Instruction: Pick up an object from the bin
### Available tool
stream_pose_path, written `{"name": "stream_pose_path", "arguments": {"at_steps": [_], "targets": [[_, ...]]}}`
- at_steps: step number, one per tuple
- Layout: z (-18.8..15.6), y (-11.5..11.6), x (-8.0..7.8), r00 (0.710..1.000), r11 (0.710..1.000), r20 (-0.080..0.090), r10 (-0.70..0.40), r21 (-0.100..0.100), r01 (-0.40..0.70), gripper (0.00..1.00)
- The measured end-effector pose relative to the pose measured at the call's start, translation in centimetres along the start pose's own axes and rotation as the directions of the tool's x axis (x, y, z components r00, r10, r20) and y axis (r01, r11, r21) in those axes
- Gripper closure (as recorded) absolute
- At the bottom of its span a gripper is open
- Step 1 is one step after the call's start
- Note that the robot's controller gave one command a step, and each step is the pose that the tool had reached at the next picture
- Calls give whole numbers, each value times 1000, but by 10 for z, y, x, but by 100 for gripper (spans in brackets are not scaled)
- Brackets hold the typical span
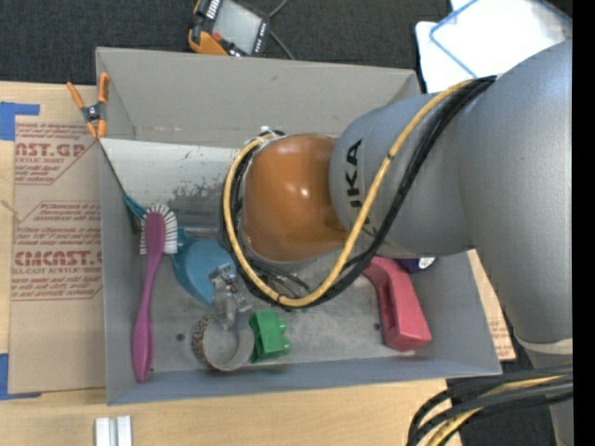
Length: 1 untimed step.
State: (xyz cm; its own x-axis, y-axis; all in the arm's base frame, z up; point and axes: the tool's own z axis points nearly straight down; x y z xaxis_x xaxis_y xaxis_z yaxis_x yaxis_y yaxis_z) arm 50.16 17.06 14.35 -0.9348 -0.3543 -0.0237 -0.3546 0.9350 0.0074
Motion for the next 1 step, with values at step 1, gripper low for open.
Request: {"name": "stream_pose_path", "arguments": {"at_steps": [1], "targets": [[0, -11, 3, 996, 996, 5, -94, 3, 94, 100]]}}
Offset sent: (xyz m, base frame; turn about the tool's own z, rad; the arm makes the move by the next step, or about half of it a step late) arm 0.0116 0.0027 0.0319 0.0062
